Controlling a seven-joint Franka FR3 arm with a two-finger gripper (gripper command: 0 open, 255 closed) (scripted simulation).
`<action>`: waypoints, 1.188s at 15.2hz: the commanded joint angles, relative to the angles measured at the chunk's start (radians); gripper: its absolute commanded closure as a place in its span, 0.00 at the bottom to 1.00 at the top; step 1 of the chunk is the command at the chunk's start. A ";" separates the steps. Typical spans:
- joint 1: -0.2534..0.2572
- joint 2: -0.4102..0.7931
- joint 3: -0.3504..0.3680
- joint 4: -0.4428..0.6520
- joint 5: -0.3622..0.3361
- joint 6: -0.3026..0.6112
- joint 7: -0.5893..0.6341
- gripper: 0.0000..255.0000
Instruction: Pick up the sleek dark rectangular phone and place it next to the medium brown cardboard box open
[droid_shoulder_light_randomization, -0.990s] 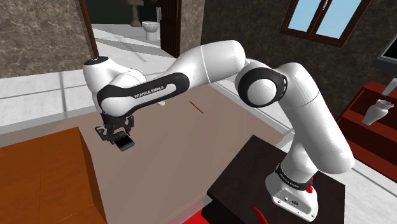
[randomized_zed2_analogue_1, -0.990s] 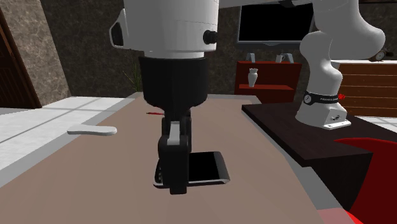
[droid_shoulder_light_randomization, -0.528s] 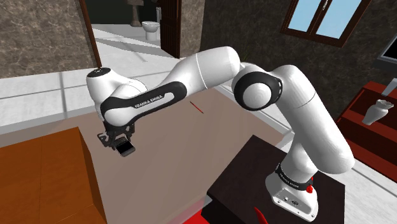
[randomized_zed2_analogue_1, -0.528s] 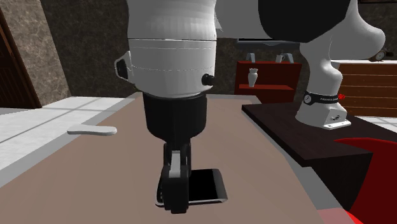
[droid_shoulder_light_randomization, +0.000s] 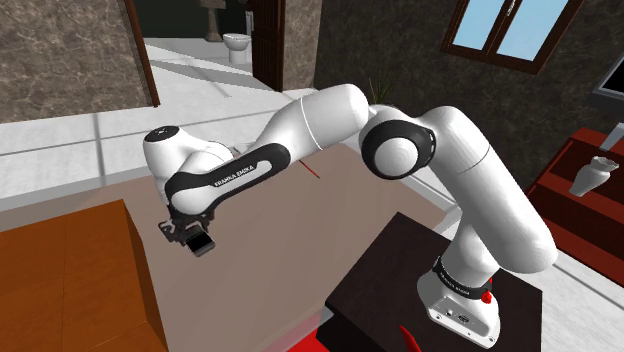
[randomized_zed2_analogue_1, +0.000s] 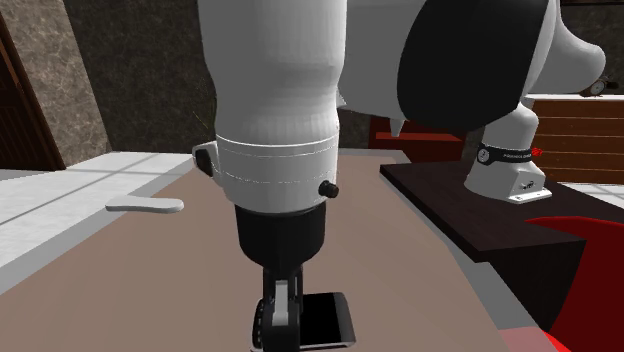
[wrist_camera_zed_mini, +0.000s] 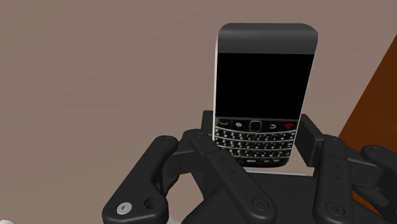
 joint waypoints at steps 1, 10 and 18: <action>0.001 0.014 -0.002 -0.001 -0.002 0.016 0.002 1.00; 0.007 0.092 -0.011 0.012 -0.012 0.080 0.008 1.00; 0.011 0.149 -0.018 0.034 -0.017 0.116 0.010 1.00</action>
